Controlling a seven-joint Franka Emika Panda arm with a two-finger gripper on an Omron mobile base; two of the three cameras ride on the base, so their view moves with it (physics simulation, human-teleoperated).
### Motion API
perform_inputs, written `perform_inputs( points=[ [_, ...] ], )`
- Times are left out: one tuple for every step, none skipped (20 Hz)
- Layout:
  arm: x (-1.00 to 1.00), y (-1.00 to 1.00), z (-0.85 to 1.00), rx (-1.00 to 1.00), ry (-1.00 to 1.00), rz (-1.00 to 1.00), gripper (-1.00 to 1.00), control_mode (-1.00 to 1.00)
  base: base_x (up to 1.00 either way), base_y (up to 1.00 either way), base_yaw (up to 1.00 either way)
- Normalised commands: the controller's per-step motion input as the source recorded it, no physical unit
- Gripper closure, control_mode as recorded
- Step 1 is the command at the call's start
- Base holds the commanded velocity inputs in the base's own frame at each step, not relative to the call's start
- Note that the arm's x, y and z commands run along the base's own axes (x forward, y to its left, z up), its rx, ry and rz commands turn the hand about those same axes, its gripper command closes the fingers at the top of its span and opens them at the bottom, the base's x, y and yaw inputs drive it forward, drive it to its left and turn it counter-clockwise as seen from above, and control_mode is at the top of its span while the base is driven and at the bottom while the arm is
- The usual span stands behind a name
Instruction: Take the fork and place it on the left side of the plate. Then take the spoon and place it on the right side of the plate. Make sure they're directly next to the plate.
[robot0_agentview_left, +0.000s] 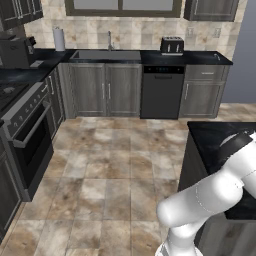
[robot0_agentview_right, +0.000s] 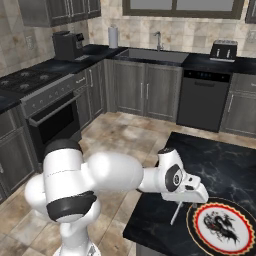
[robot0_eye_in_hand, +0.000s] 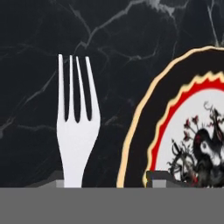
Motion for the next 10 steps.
perform_inputs(
  points=[
    [0.0,0.0,0.0,0.0,-0.05,0.0,-1.0,-1.0,0.0,0.0,0.0],
    [0.0,0.0,0.0,0.0,-0.05,0.0,-1.0,-1.0,0.0,0.0,0.0],
    [0.0,0.0,0.0,0.0,-0.08,0.0,-1.0,-1.0,0.0,0.0,0.0],
    [0.0,0.0,0.0,0.0,-0.07,0.0,-1.0,-1.0,0.0,0.0,0.0],
    [0.0,0.0,0.0,0.0,-0.08,0.0,-1.0,-1.0,0.0,0.0,0.0],
    [0.0,0.0,0.0,0.0,-0.09,0.0,-1.0,-1.0,0.0,0.0,0.0],
    [0.0,0.0,0.0,0.0,-0.09,0.0,-1.0,-1.0,0.0,0.0,0.0],
    [0.0,0.0,0.0,0.0,-0.09,0.0,-1.0,-1.0,0.0,0.0,0.0],
    [0.0,0.0,0.0,0.0,-0.11,0.0,-1.0,-1.0,0.0,0.0,0.0],
    [-0.01,0.0,0.0,0.0,-0.12,0.0,-1.0,-1.0,0.0,0.0,0.0]
  ],
)
